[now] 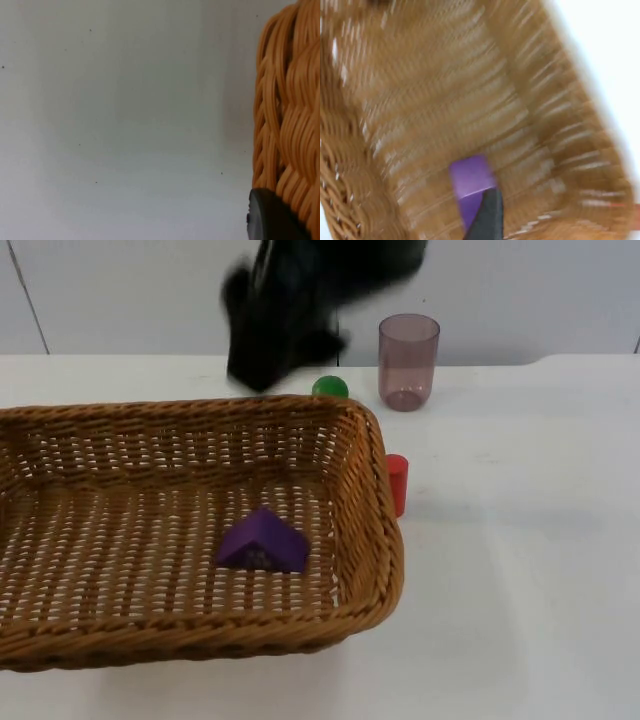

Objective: Pick up the basket with the left hand and place the triangular block into the basket with the right hand.

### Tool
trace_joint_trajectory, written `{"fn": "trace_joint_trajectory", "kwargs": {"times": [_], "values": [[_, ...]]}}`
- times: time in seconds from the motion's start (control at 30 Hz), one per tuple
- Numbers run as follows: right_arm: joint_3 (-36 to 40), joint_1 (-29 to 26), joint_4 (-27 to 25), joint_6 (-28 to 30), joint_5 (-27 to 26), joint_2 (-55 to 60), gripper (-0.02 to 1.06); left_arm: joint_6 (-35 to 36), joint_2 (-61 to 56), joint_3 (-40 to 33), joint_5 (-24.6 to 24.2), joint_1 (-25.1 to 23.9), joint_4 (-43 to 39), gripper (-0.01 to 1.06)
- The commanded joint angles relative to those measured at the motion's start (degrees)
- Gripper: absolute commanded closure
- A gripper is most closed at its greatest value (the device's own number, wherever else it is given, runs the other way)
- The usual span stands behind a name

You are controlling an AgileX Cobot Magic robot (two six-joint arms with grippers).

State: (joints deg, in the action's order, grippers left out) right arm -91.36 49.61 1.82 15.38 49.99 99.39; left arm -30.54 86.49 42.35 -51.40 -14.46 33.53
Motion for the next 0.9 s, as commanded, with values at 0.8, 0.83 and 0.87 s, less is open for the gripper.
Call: {"fn": "trace_joint_trajectory", "kwargs": {"times": [0.8, 0.83, 0.87], "values": [[27.83, 0.25, 2.57, -7.42, -10.81, -46.46, 0.31, -0.06, 7.28, 2.57, 15.91, -0.22, 11.68, 1.05], [28.29, 0.25, 2.57, -7.42, -10.70, -47.41, 0.31, -0.06, 9.18, 3.50, 15.91, -0.22, 12.11, 1.05], [28.52, 0.25, 2.57, -7.42, -10.71, -48.59, 0.31, -0.06, 10.76, 4.29, 16.25, -0.22, 12.51, 1.05]]}}
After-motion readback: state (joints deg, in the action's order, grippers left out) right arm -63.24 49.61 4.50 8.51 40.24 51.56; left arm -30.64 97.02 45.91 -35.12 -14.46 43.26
